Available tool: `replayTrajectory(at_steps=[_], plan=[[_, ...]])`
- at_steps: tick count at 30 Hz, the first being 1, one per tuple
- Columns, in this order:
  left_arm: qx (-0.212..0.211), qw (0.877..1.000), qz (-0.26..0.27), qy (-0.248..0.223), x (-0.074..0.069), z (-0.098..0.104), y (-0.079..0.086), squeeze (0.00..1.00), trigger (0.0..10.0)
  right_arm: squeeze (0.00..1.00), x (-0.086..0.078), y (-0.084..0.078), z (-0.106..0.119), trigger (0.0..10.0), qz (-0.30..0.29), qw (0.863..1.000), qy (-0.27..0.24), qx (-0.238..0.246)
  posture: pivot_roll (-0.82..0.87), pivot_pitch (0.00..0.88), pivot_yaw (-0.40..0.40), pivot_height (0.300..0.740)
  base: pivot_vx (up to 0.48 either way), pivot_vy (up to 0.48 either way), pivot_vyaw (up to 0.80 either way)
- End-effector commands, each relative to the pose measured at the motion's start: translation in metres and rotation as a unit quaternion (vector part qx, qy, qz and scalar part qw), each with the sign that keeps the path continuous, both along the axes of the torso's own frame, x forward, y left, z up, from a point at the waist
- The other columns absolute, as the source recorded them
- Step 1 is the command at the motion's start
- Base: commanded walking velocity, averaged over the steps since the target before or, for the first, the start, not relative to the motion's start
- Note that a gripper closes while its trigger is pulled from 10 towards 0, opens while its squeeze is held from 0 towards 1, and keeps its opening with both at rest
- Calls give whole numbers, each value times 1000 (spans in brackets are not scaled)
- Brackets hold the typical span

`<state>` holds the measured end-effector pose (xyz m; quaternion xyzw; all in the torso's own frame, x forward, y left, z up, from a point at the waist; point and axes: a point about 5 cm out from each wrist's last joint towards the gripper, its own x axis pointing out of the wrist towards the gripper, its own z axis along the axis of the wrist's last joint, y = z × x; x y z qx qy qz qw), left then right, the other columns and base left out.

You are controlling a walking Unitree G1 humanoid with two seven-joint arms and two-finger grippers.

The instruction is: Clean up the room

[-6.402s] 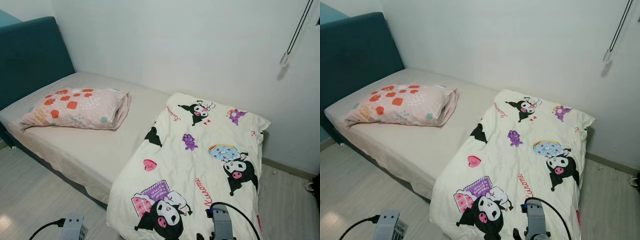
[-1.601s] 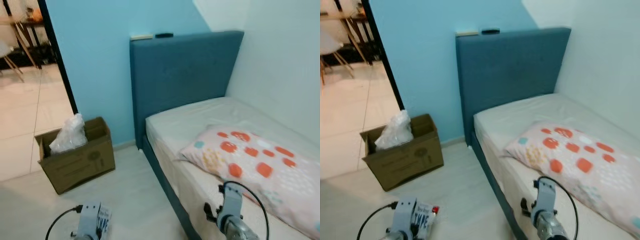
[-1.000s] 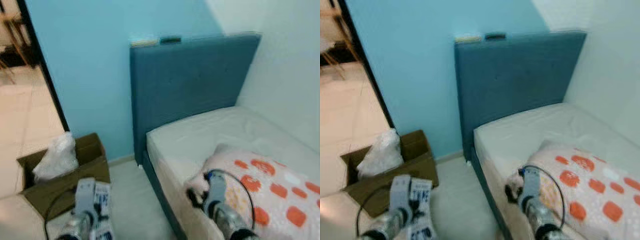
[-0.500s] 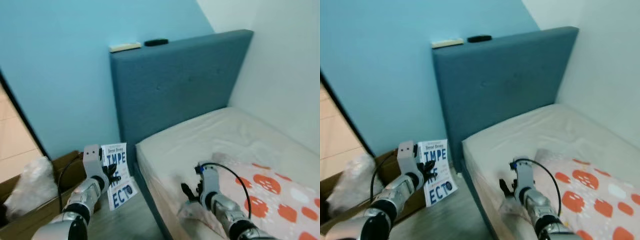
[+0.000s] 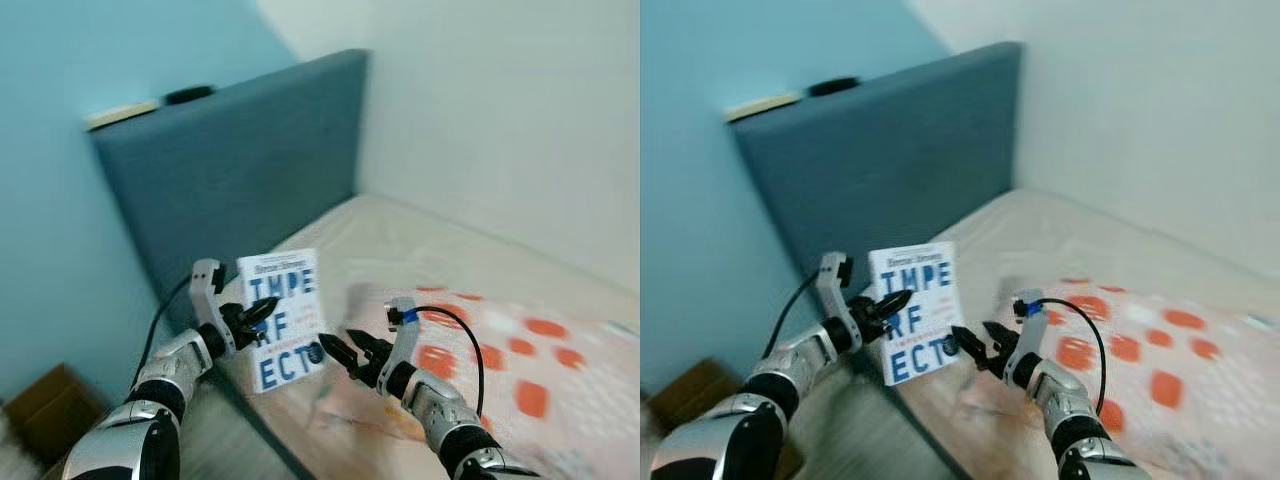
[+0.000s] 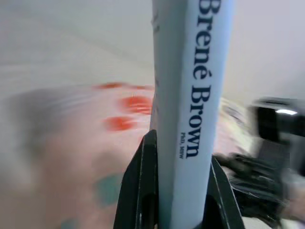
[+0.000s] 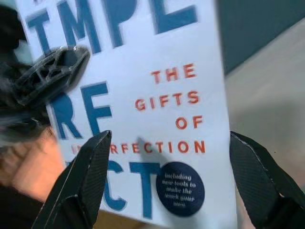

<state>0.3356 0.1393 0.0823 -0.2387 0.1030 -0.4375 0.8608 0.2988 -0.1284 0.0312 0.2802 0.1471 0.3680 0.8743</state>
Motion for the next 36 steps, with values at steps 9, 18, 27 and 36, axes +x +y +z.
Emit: replayTrajectory(at_steps=[9, 18, 27, 36], plan=[[-74, 982, -154, -86, -5, 35, 4, 0, 10000, 0, -7, 0, 27, 10000, 65, 980, -81, 170, -8, 0, 13, 740, 0, 0, -701], [-91, 967, -211, -108, -12, 45, 4, 0, 10000, 0, -4, -11, 49, 10000, 63, 965, -123, 221, -14, 0, 13, 740, 0, 0, -674], [-87, 967, -215, -107, -16, 44, 7, 0, 10000, 0, 3, -8, 47, 10000, 35, 980, -112, 161, -12, 0, 10, 740, 0, 0, -450], [-81, 968, -218, -96, -22, 41, 9, 0, 10000, 0, 2, -6, 41, 10000, 21, 986, -69, 149, -10, 0, 14, 740, 0, 0, 0]])
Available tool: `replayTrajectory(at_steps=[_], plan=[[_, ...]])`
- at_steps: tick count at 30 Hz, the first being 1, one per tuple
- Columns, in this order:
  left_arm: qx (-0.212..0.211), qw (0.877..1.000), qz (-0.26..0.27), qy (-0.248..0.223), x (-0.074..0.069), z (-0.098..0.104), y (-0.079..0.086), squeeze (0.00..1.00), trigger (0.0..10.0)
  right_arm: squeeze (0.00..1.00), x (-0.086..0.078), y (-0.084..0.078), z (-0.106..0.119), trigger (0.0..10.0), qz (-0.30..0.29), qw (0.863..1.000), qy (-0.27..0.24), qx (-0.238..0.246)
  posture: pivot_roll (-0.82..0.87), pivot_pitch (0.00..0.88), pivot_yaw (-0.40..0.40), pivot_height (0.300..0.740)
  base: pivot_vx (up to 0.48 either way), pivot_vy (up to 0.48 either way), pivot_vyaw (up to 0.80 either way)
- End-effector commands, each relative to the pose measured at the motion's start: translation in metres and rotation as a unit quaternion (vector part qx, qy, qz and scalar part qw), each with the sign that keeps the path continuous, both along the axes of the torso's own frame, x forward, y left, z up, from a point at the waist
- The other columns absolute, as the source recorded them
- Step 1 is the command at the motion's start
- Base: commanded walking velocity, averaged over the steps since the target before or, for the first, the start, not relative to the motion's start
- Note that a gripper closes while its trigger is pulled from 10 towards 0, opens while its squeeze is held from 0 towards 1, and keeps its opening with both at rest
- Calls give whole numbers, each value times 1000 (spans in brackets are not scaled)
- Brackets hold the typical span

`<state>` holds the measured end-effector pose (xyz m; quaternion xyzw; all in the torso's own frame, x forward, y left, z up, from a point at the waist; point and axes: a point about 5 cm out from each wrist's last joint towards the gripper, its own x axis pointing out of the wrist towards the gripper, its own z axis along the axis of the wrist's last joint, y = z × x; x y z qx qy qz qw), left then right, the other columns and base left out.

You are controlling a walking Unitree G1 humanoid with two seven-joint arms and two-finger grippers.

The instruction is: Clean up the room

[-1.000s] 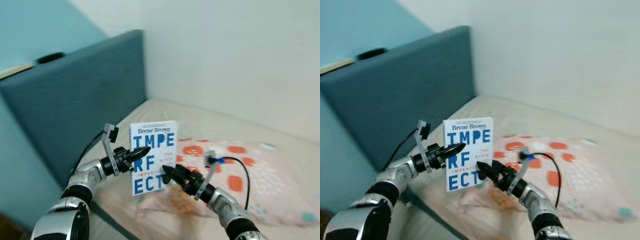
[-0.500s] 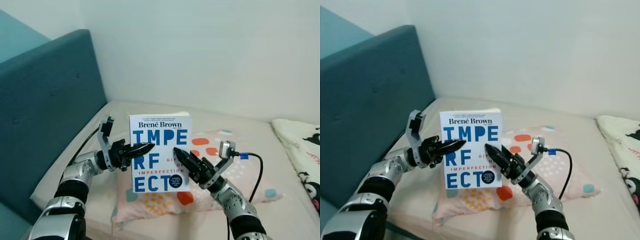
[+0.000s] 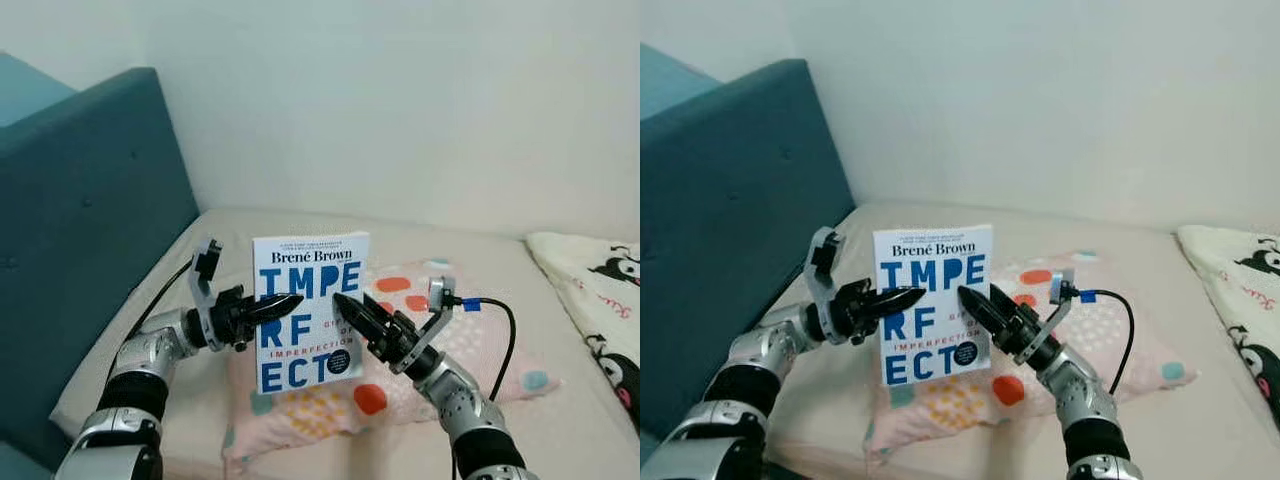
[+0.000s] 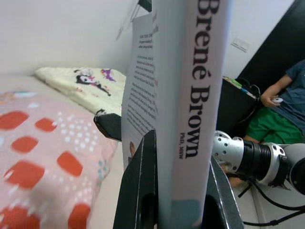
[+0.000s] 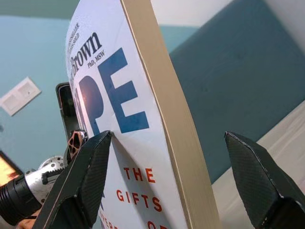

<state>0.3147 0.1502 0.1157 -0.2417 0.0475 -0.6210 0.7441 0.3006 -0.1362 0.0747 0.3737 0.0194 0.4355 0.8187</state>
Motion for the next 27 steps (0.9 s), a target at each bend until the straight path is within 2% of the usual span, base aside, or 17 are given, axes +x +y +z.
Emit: replayTrajectory(at_steps=[1, 2, 4, 8, 17, 21, 25, 27], plan=[[-10, 999, -27, -18, -2, 8, -2, 0, 10000, 0, -1, 3, -4, 8980, 5, 1000, 22, -14, -10, 0, 14, 740, 0, 0, 0], [-10, 999, -31, -18, -3, 8, -3, 0, 10000, 0, -3, 5, -5, 392, 17, 999, 21, -21, -11, 0, 16, 740, 0, 0, 0], [-10, 999, -36, -18, -4, 9, -3, 0, 10000, 0, -7, 8, -4, 0, 40, 999, 13, -26, -13, 0, 18, 740, 0, 0, 0], [-9, 999, -47, -16, -6, 8, -6, 0, 10000, 0, -16, 10, 1, 0, 83, 996, -7, -12, -18, 0, 20, 740, 0, 0, 0], [-8, 998, -58, -11, -7, 8, -8, 0, 10000, 0, -31, 8, 6, 0, 140, 990, -23, 20, -22, 0, 20, 740, 0, 0, 0], [-6, 998, -53, -11, -6, 8, -8, 0, 10000, 0, -33, 6, 9, 0, 148, 988, -28, 29, -21, 0, 20, 740, 0, 0, 0], [5, 1000, -23, -11, -1, 7, -8, 0, 10000, 0, -34, 4, 13, 0, 151, 987, -35, 43, -20, 0, 20, 740, 0, 0, 0], [19, 999, 32, -8, 7, 4, -9, 0, 10000, 0, -34, 3, 17, 0, 146, 987, -37, 50, -20, 0, 18, 740, 0, 0, 0]])
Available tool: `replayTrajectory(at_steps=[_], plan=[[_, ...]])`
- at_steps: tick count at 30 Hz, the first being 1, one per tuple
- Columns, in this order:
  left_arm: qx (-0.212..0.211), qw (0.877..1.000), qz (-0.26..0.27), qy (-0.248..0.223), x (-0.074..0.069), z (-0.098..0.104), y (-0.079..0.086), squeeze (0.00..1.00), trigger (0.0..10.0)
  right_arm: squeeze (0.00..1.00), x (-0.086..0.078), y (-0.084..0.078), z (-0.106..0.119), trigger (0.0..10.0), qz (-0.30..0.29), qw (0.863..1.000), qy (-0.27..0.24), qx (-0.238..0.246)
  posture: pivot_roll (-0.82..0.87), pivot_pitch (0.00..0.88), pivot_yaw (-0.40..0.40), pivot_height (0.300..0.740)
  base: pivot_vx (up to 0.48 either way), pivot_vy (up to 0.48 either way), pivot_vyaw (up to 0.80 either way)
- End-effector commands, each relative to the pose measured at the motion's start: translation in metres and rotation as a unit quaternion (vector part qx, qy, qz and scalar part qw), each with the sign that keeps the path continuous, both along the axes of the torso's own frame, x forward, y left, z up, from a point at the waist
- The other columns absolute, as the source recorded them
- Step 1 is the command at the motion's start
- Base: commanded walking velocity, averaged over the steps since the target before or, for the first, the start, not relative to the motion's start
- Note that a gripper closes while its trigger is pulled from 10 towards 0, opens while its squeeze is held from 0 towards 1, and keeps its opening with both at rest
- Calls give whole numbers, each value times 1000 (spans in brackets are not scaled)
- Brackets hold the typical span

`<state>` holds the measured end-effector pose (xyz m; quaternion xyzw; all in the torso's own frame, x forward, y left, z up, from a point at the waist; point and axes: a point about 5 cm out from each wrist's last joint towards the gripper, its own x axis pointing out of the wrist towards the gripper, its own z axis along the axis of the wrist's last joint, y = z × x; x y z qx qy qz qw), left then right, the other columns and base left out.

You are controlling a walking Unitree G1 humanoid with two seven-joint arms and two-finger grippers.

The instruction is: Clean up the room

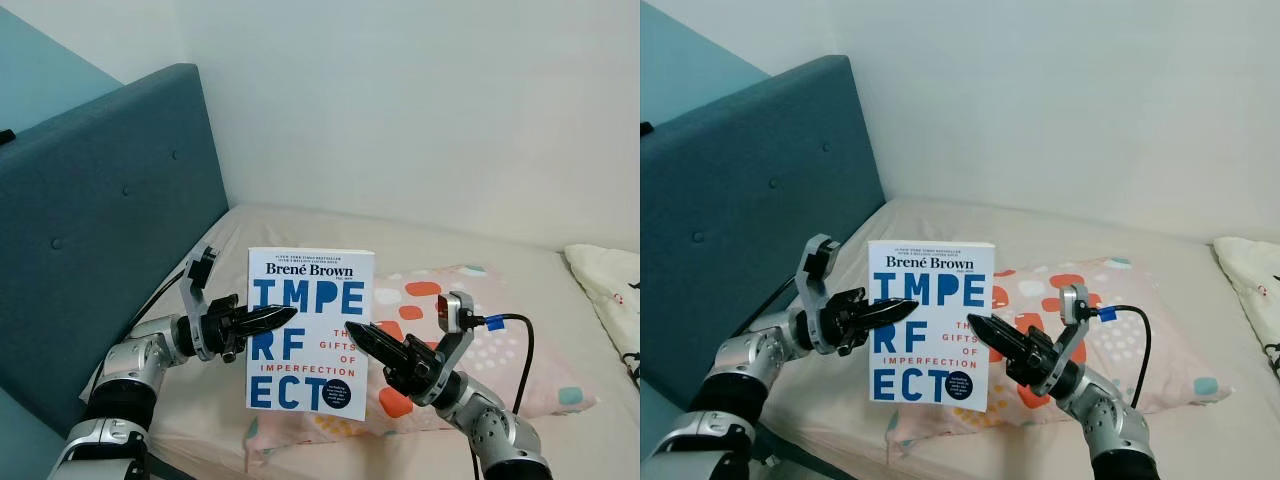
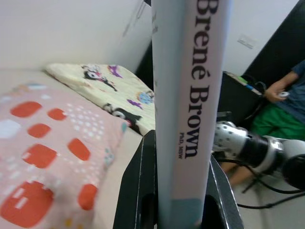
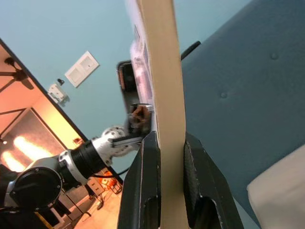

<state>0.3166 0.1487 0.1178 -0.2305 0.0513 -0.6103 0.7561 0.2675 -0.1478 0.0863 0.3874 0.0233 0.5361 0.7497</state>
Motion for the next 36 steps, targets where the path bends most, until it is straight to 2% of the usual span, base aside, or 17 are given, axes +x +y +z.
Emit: replayTrajectory(at_steps=[1, 2, 3, 10, 15, 17, 19, 20, 21, 22, 23, 24, 25, 27, 28, 30, 36], plan=[[3, 999, 50, 6, 11, 1, -9, 110, 10000, 0, 1, 14, 5, 0, 25, 1000, -6, 10, -20, 0, 16, 740, 0, 0, 0], [3, 999, 50, 6, 11, 1, -9, 110, 10000, 0, 1, 14, 5, 0, 25, 1000, -6, 10, -20, 0, 16, 740, 0, 0, 0], [0, 997, 69, 16, 14, 0, -12, 1000, 10000, 0, 4, 13, 2, 0, 6, 1000, 0, 3, -18, 0, 15, 740, 0, 0, 0], [20, 993, 110, 46, 13, -19, -24, 1000, 10000, 0, 23, 3, -6, 0, -114, 993, 33, -23, -26, 0, 19, 740, 0, 0, 0], [58, 975, 191, 99, 12, -42, -15, 1000, 10000, 0, 38, -19, -12, 0, -244, 966, 80, -31, -27, 0, 19, 740, 0, 0, 0], [90, 956, 247, 128, 11, -55, -6, 1000, 10000, 0, 45, -37, -20, 0, -329, 935, 124, -44, -24, 0, 19, 740, 0, 0, 0], [90, 956, 247, 128, 11, -55, -6, 1000, 10000, 0, 45, -37, -20, 0, -329, 935, 124, -44, -24, 0, 19, 740, 0, 0, 0], [112, 940, 285, 151, 8, -66, 3, 1000, 10000, 0, 45, -53, -27, 0, -385, 907, 159, -59, -22, 0, 19, 740, 0, 0, 0], [112, 940, 285, 151, 8, -66, 3, 1000, 10000, 0, 45, -53, -27, 0, -385, 907, 159, -59, -22, 0, 19, 740, 0, 0, 0], [141, 917, 329, 178, 2, -79, 14, 1000, 10000, 0, 43, -71, -37, 0, -448, 867, 203, -86, -23, 0, 20, 740, 0, 0, 0], [141, 917, 329, 178, 2, -79, 14, 1000, 10000, 0, 43, -71, -37, 0, -448, 867, 203, -86, -23, 0, 20, 740, 0, 0, 0], [166, 895, 363, 201, -6, -92, 24, 1000, 10000, 0, 39, -89, -45, 0, -505, 820, 240, -120, -23, 0, 19, 740, 0, 0, 0], [166, 895, 363, 201, -6, -92, 24, 1000, 10000, 0, 39, -89, -45, 0, -505, 820, 240, -120, -23, 0, 19, 740, 0, 0, 0], [212, 856, 410, 232, -20, -111, 40, 1000, 10000, 0, 27, -113, -57, 0, -578, 744, 289, -172, -22, 0, 16, 740, 0, 0, 0], [212, 856, 410, 232, -20, -111, 40, 1000, 10000, 0, 27, -113, -57, 0, -578, 744, 289, -172, -22, 0, 16, 740, 0, 0, 0], [255, 821, 443, 255, -36, -127, 52, 1000, 10000, 0, 16, -124, -69, 0, -609, 684, 333, -225, -29, 0, 19, 740, 0, 0, 0], [317, 774, 468, 285, -60, -148, 64, 1000, 10000, 0, 3, -120, -89, 0, -585, 622, 384, -351, -25, 0, 20, 740, 0, 0, 0]])
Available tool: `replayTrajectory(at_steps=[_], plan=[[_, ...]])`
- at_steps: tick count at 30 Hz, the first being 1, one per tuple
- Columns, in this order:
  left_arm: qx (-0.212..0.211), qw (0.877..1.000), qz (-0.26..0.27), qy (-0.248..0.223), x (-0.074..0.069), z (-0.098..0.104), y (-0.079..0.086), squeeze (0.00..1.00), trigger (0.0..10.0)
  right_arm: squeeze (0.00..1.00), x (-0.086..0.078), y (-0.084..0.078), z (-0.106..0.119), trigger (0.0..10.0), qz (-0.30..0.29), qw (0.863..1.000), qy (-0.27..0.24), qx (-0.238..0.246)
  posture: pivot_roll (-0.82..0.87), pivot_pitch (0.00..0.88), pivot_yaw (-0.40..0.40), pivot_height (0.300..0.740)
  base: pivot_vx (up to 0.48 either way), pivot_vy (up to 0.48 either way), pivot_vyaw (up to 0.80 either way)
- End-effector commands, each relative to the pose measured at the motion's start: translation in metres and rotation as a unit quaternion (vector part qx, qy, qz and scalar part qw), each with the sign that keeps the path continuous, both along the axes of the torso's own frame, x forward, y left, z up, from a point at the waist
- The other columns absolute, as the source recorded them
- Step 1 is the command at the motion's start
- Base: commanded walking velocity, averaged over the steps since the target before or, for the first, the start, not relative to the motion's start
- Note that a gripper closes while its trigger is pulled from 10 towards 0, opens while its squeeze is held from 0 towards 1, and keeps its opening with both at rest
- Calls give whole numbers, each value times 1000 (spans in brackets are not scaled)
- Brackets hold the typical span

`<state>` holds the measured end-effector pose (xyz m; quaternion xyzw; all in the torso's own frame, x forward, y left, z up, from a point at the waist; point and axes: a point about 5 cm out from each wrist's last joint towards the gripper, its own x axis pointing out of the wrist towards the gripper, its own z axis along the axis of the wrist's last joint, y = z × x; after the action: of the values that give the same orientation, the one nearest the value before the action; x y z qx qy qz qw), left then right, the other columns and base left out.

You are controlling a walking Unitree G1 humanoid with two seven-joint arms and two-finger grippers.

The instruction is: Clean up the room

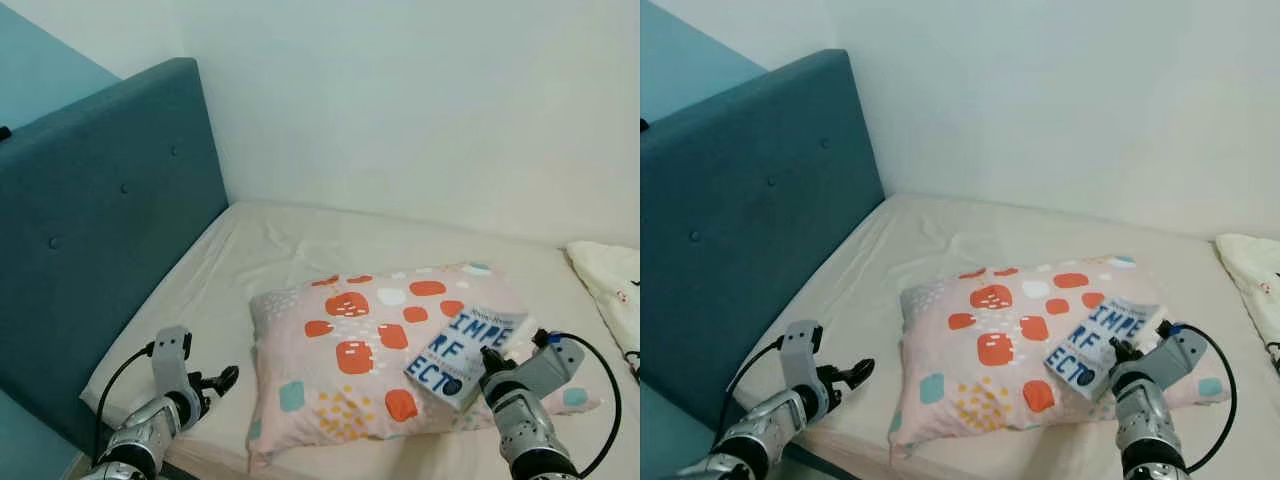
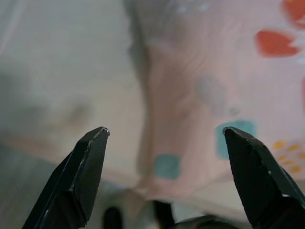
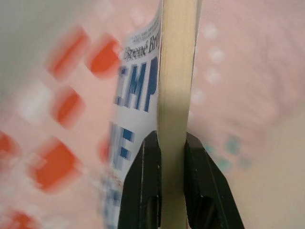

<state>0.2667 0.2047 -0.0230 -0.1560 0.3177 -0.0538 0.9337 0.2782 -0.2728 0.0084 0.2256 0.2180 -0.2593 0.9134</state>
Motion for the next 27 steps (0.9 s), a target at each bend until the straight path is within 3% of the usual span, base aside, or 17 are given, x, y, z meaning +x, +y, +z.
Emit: replayTrajectory(at_steps=[1, 2, 3, 6, 12, 18, 20, 27], plan=[[37, 998, 11, 40, -18, -13, 11, 1000, 10000, 0, -12, 7, -18, 0, 24, 995, 94, -32, -24, 0, 17, 740, 0, 0, 0], [49, 997, 13, 54, -24, -18, 12, 1000, 10000, 0, -16, 10, -24, 0, 44, 988, 137, -59, -21, 0, 16, 740, 0, 0, 0], [49, 997, 13, 54, -24, -18, 12, 1000, 10000, 0, -16, 10, -24, 0, 44, 988, 137, -59, -21, 0, 16, 740, 0, 0, 0], [72, 994, 9, 84, -40, -29, 14, 1000, 10000, 0, -31, 12, -37, 0, 69, 969, 213, -102, -18, 0, 12, 740, 0, 0, 0], [87, 990, 3, 110, -55, -39, 15, 1000, 10000, 0, -49, 18, -53, 0, 84, 955, 270, -89, -13, 0, 7, 740, 0, 0, 0], [92, 988, 1, 126, -67, -46, 15, 1000, 10000, 0, -65, 41, -70, 0, 118, 947, 299, -18, 1, 0, 1, 740, 0, 0, 0], [97, 986, -1, 133, -71, -48, 16, 1000, 10000, 0, -64, 61, -74, 0, 152, 944, 290, 38, -1, 0, 5, 740, 0, 0, 0], [99, 985, -10, 139, -75, -50, 16, 1000, 10000, 0, -68, 69, -77, 0, 120, 945, 287, 98, -2, 0, 6, 740, 0, 0, 0]])
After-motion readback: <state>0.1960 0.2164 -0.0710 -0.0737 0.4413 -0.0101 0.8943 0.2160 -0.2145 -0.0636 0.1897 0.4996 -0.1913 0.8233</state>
